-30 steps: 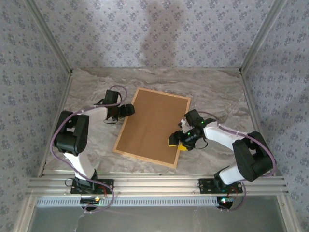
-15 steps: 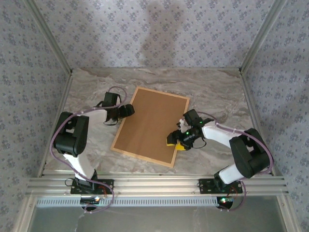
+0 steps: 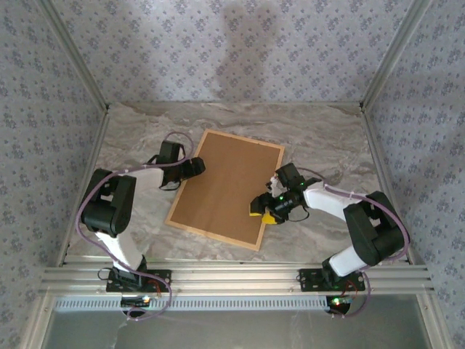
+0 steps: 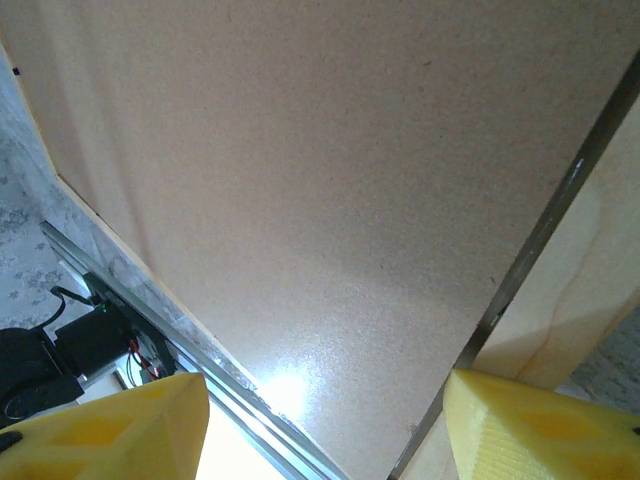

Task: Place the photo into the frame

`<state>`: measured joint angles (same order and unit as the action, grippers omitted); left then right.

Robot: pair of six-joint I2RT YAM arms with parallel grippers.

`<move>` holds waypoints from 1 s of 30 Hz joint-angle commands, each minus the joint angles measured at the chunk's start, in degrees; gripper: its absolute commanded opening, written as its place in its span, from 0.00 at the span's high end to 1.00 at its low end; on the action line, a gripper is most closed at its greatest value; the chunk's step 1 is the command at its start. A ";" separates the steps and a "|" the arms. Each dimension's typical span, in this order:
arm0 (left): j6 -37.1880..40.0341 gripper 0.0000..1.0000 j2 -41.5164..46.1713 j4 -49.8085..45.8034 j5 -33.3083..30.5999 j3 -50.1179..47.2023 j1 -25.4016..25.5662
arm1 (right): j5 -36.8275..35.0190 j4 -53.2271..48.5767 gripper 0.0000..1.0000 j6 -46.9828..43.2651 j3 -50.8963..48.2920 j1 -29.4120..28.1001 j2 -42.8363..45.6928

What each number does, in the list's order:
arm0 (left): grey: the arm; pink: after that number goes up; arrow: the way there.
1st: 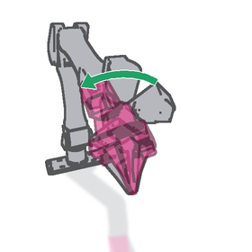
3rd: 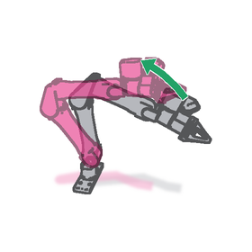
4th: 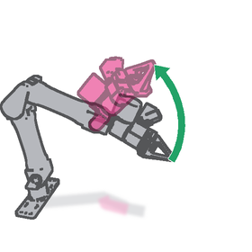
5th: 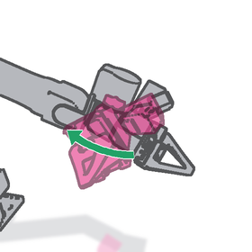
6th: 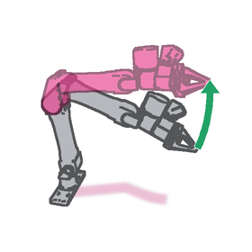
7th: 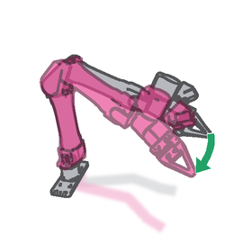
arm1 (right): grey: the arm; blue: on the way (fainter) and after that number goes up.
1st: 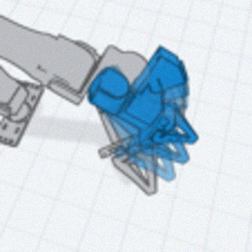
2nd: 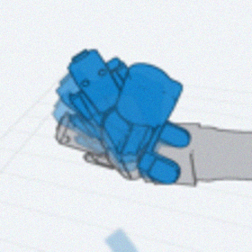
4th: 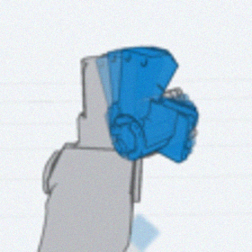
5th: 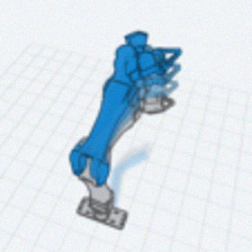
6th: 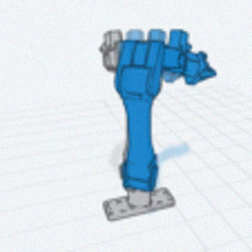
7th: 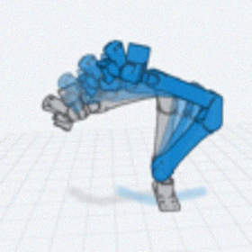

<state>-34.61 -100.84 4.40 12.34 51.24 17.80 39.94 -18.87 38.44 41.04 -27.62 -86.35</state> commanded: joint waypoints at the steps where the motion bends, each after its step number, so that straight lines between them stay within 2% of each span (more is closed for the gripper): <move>1: -2.74 0.20 -1.38 -1.68 9.16 -2.03 4.21 | 0.93 4.25 0.35 0.78 -0.22 0.38 -0.84; 7: -2.82 0.20 -1.60 -1.42 9.23 -2.02 4.70 | 2.85 10.12 0.36 4.00 -0.71 0.07 -1.20; 13: -2.89 0.20 -1.73 -1.02 9.37 -2.10 4.82 | 1.64 9.68 0.36 2.81 0.33 0.71 -0.99; 22: -1.28 0.20 -1.87 -3.11 5.90 -1.52 4.61 | -10.75 -5.76 0.31 -5.93 4.75 -0.85 1.47; 30: -0.19 0.20 -0.77 -4.40 3.57 -1.75 2.70 | -15.56 -14.13 0.28 -10.01 5.27 -0.78 4.40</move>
<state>-34.54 -100.82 4.71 10.00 51.16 19.05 28.01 -27.55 31.62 44.91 -28.34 -83.40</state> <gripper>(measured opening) 0.798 0.720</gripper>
